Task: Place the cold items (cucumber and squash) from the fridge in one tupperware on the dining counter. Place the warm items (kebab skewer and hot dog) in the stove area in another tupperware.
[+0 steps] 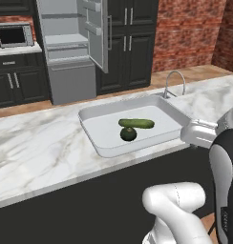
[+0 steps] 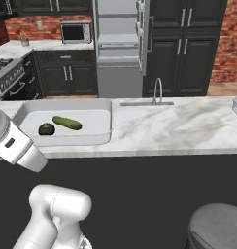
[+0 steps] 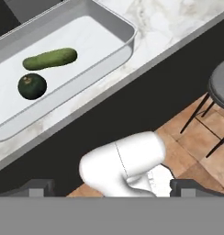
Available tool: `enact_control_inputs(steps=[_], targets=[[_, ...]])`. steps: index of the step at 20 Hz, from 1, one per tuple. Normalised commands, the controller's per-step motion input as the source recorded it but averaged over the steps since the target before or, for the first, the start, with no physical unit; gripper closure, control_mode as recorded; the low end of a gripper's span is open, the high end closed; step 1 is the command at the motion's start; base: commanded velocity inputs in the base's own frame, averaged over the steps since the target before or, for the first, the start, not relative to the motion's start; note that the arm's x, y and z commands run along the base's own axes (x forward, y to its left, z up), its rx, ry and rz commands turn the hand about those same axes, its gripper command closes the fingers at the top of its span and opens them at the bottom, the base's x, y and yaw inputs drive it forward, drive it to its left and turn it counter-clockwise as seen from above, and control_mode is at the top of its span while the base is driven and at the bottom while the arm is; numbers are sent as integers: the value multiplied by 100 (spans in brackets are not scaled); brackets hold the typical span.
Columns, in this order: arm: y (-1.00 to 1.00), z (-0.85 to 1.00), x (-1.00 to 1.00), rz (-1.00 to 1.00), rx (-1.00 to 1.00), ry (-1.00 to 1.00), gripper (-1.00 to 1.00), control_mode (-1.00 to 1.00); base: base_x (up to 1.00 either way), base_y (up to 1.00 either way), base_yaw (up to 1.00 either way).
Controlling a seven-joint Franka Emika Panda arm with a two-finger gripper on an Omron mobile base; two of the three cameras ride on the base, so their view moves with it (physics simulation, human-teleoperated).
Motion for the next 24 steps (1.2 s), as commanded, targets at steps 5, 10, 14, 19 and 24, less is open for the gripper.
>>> enact_control_inputs(steps=[5, 10, 14, 19, 24], targets=[[2, 0, -18, 0, 0, 4, -100, -100, 0, 0, 0], [2, 0, -3, 0, -1, -1, -100, -100, 0, 0, 0], [0, 0, -7, 0, 0, -1, -100, 100, -33, -11, -15], [0, 0, 0, 0, 0, 0, -100, 100, -53, -37, -69], [0, 0, 0, 0, 0, 0, -100, 100, -31, -44, -99]])
